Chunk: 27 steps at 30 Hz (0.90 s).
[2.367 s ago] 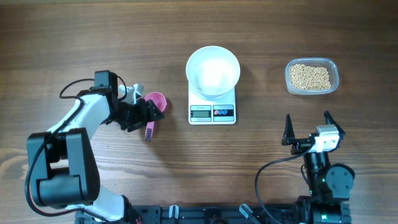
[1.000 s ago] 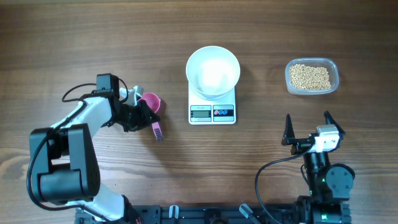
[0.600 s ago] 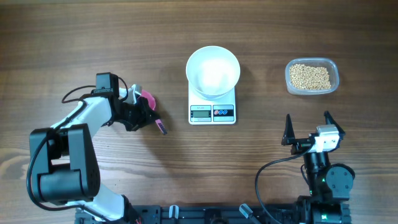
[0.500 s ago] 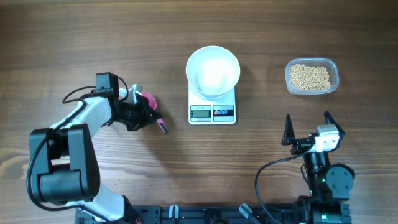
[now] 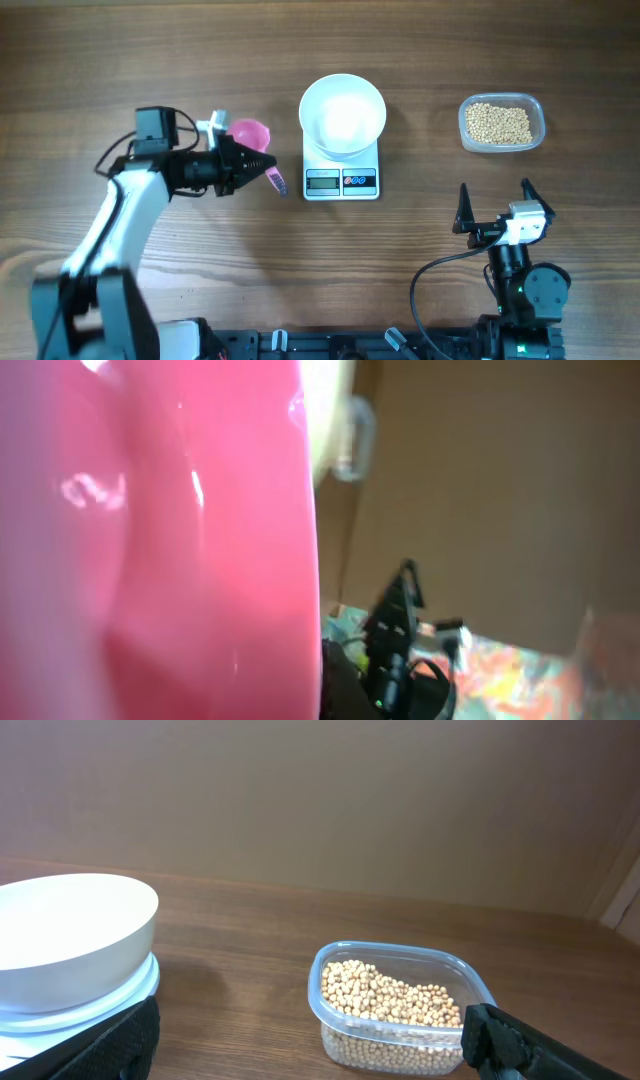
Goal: Scoop item into bowl and weigh 150g on scale
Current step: 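Close the left gripper on the pink scoop and lift it, then carry the scoop toward center and bring the right gripper to meet it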
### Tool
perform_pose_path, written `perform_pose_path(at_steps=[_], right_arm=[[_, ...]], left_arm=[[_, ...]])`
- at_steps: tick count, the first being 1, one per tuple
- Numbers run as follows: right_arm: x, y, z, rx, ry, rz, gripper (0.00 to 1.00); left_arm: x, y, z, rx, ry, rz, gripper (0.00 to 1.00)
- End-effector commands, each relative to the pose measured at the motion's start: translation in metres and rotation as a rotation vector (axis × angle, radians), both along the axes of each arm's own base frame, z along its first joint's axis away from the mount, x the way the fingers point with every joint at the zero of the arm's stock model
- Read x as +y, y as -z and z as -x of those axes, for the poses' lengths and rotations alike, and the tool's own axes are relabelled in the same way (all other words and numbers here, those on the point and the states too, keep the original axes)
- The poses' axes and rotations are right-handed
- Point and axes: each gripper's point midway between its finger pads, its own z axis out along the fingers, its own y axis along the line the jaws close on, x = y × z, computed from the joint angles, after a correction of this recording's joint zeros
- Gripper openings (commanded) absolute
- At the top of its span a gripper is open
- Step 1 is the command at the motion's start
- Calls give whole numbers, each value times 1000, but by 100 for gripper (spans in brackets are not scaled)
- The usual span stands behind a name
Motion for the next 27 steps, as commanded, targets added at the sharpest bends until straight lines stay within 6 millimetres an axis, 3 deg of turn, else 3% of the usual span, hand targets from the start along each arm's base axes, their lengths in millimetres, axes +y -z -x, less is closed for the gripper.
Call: perform_pose_path(at_steps=[1,10,12,15,18,24,27], right_arm=[[-1,-1,0,-4,9,9,100],[-1,-1,0,-6,8,8,100],[10,-3,1,-13,-57,-35,100],[37,-5,6,12,-217,-224,100],[63,-7,15,105,-368,-559,100],[73,-11,20,314,-388,-1291,100],[87,-48,33,242,-571,-1252,100]], left_arm=[[-2,-58,11,-182,5,12,4],[11,-98,45,-314,-133,-161,4],[11,-106,52,-346,-135,-162,4],[10,-114,58,-383,-138,-163,4],[10,-118,61,-402,-139,-163,4],[10,-112,66,-354,-136,-163,4],[10,-111,66,-346,-135,-162,4]])
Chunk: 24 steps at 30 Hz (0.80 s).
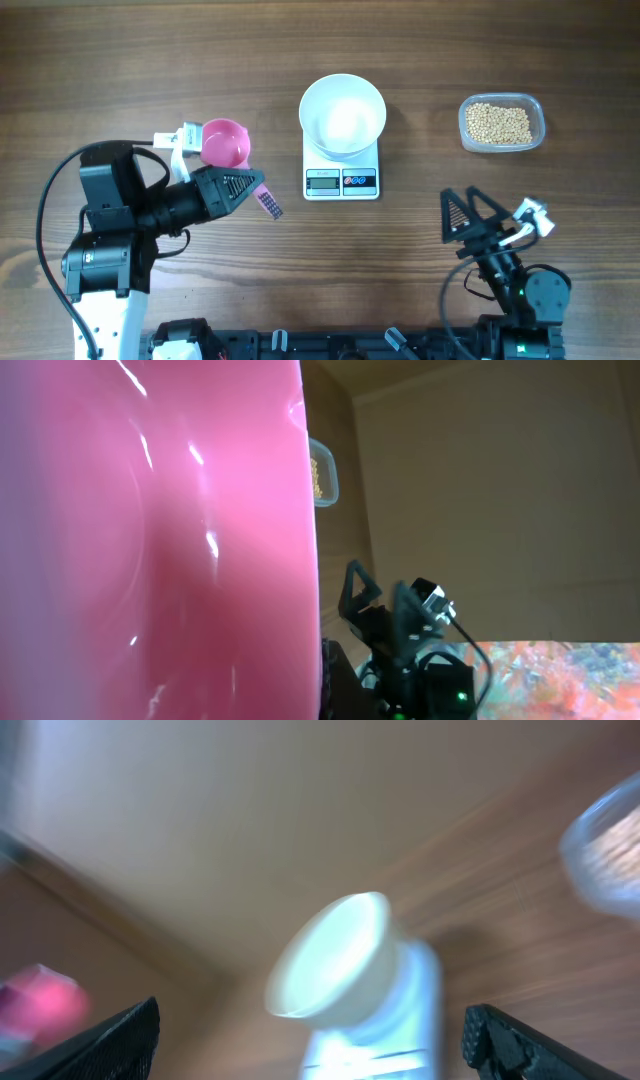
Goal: Scoop item into bowl and weigh 150g on scale
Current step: 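Carry the scoop toward center and bring the right gripper to meet it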
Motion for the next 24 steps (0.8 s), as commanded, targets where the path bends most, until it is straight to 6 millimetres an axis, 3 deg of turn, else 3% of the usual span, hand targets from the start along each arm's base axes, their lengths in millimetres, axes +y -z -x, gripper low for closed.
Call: perform_pose_path(at_steps=[1,3,8,13,16,20,24], right_arm=[[27,-48,24,-68,-224,-239,100],[28,-86,40,-249,-245,-199,100],[21,-151,59,-409,-180,-126,100],[36,-187,62,-336,-208,124,100],[42,-193,52,-193,-254,247,100],[43,-176,33,50,-323,352,100],[58,-155,24,250,-470,192,100]], left_arm=[[2,-4,-2,-9,-10,-3,4],[2,-4,-2,-6,-10,-3,4],[2,-4,-2,-6,-9,-3,4],[2,-4,-2,8,-16,5,4],[2,-4,-2,49,-35,29,4],[2,-5,-3,130,-74,80,4],[1,-9,-6,173,-99,121,4]])
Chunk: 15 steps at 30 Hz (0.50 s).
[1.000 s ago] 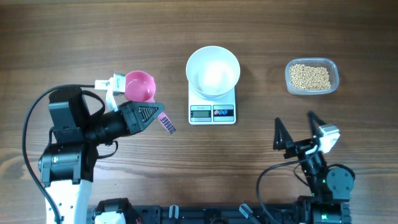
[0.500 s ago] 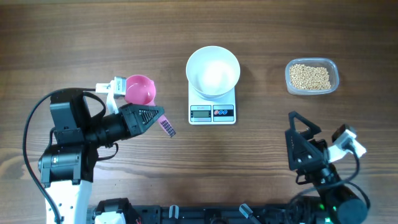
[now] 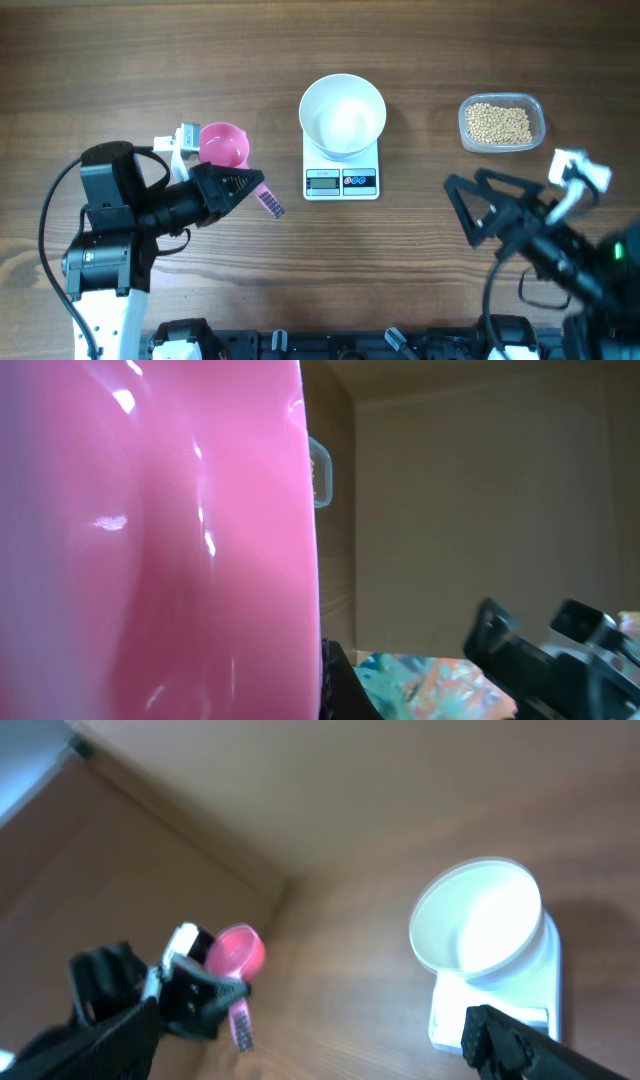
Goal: Scoop item into bowl and weigh 150g on scale
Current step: 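Carry the scoop toward center and bring the right gripper to meet it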
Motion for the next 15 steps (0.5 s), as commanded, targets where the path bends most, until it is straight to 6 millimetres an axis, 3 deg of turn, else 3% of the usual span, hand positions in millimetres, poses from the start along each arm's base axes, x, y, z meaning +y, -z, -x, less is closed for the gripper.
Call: perform_pose_path(at_steps=[1,3,7,15], right_arm=[[20,12,-4,130,-165,-74,100],[26,19,-10,260,-208,-171,99],[46,12,-8,276,-403,-238,97],[91,11,-9,378,-462,-265,91]], left_arm=[[0,-11,-6,53,-48,60,4],[-3,-19,-10,44,-52,87,4],[-14,-35,-16,12,-45,127,4],[-36,-37,-33,82,-182,147,4]])
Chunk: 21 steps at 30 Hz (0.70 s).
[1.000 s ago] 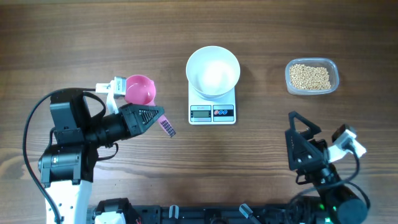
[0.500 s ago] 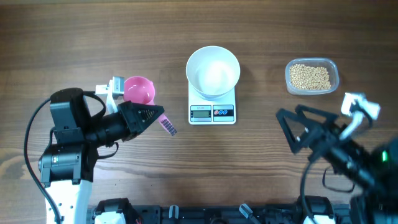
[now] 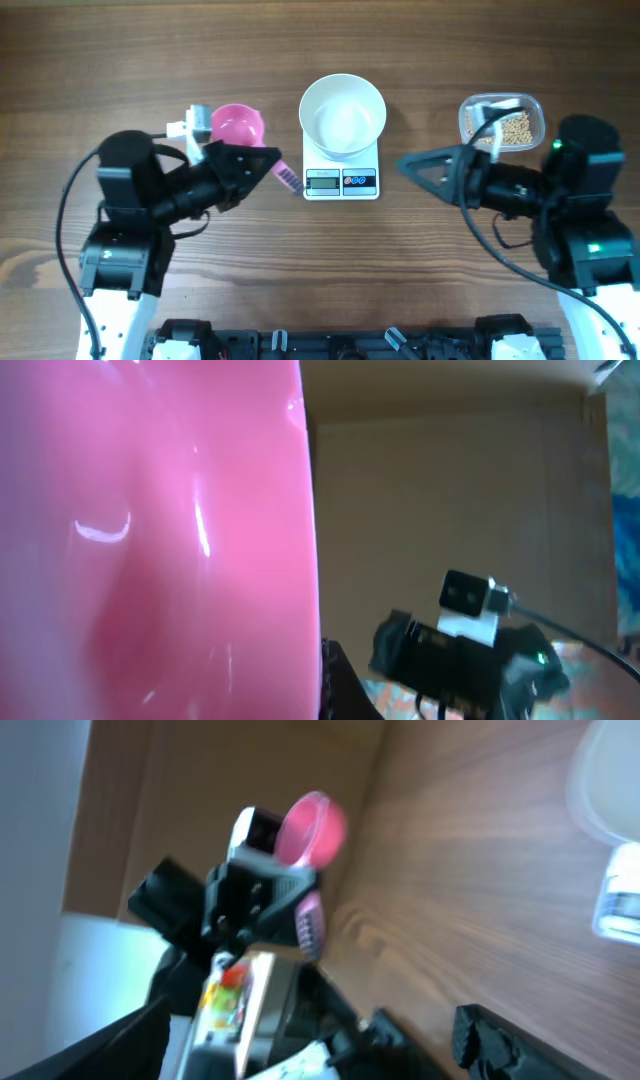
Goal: Scoop item into bowl and weigh 150g on scale
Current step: 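Carry the scoop toward center and bring the right gripper to meet it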
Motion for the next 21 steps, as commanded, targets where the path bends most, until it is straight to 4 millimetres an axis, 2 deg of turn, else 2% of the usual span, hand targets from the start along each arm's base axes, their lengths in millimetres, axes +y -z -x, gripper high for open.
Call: perform_pose_path(at_steps=[1,5,8,12,16,18,21], right_arm=[[29,-10,9,68,-36,-33,90],[50,-11,9,148,26,-42,82],[60,-16,9,155,49,-58,80],[60,-18,5,165,80,-69,80],[56,-15,-5,186,142,-69,74],[56,-12,-9,229,166,-78,73],[58,-8,-14,284,179,-91,72]], left_arm=[[-11,-8,-15,54,-116,40,4],[-31,-21,-23,44,-126,100,4],[-41,-25,-29,39,-123,130,4],[-45,-22,-34,100,-135,167,4],[-46,-21,-34,197,-160,234,4],[-49,-28,-34,219,-162,277,4],[-54,-47,-34,147,-135,317,4]])
